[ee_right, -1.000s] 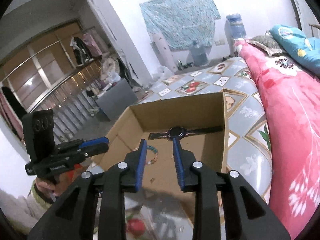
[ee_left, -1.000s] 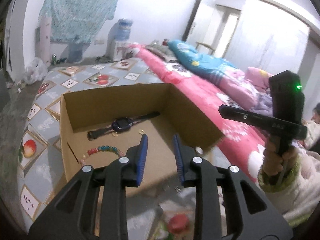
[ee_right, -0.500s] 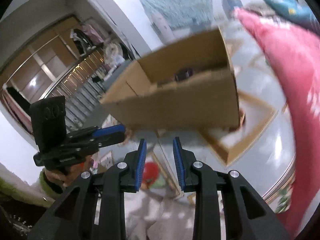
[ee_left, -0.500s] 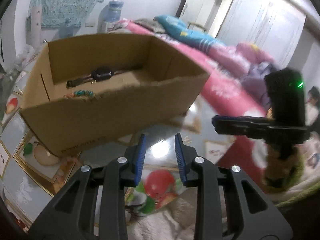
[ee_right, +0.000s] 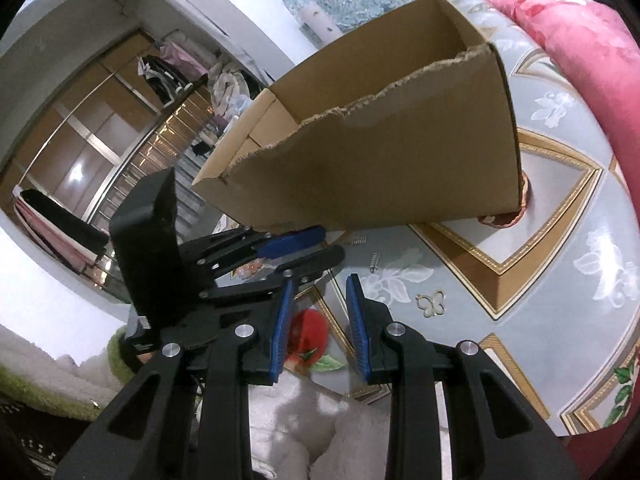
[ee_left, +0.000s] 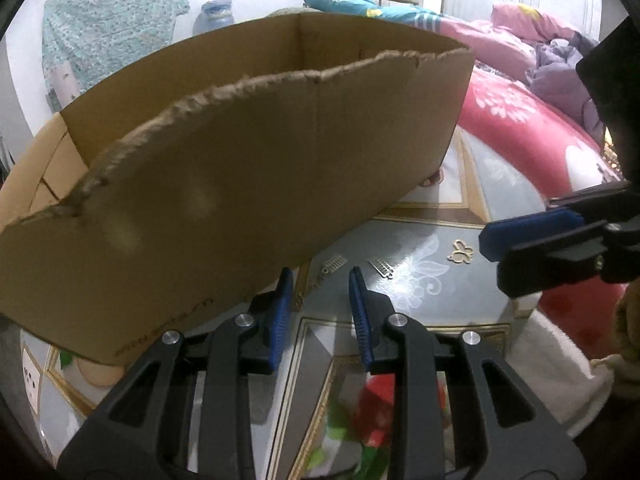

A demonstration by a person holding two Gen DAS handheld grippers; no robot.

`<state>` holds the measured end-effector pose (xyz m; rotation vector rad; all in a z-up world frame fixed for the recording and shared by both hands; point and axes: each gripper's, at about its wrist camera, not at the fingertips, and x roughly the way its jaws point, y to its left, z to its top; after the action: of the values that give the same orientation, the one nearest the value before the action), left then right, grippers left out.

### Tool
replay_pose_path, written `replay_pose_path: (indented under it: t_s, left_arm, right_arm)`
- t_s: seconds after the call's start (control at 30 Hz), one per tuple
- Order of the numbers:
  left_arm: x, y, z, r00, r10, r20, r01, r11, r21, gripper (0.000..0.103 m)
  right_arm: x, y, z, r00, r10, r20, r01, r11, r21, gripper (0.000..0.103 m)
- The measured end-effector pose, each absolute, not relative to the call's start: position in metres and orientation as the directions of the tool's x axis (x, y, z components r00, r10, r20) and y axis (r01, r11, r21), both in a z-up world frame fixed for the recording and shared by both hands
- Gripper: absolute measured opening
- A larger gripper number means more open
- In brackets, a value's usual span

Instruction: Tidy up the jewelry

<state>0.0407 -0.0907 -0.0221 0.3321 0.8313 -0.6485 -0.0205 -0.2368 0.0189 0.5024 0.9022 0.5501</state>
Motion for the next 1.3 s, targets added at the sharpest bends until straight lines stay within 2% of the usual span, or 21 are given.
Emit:
replay_pose_path:
  t_s: [0.2, 0.47, 0.63, 1.0, 1.3]
  left_arm:
    - [0.043, -0.096, -0.027, 0.488, -0.410, -0.771, 0.664, 0.747, 0.023, 0.023]
    - [0.046, -0.096, -0.028, 0.488, -0.415, -0.768, 0.667, 0.745, 0.021, 0.002]
    - [0.041, -0.092, -0.027, 0.484, -0.416, -0.769, 0.670, 0.742, 0.020, 0.002]
    - [0.031, -0.063, -0.005, 0.490, -0.482, -0.726, 0.621, 0.778, -0.097, 0.000]
    - [0.030, -0.046, 0.007, 0.517, -0.503, -0.693, 0.581, 0.800, -0.147, 0.000]
  right_arm:
    - [-0.017, -0.236, 0.016, 0.497, 0.642, -0.584, -0.226, 0.745, 0.627, 0.028]
    - [-0.014, -0.234, 0.013, 0.500, 0.646, -0.576, -0.210, 0.736, 0.644, 0.028]
    - [-0.013, -0.233, 0.012, 0.501, 0.642, -0.580, -0.209, 0.740, 0.639, 0.028]
    - [-0.019, -0.234, 0.015, 0.532, 0.599, -0.599, -0.205, 0.777, 0.595, 0.028]
    - [-0.007, -0.206, 0.009, 0.565, 0.439, -0.698, -0.214, 0.896, 0.390, 0.027]
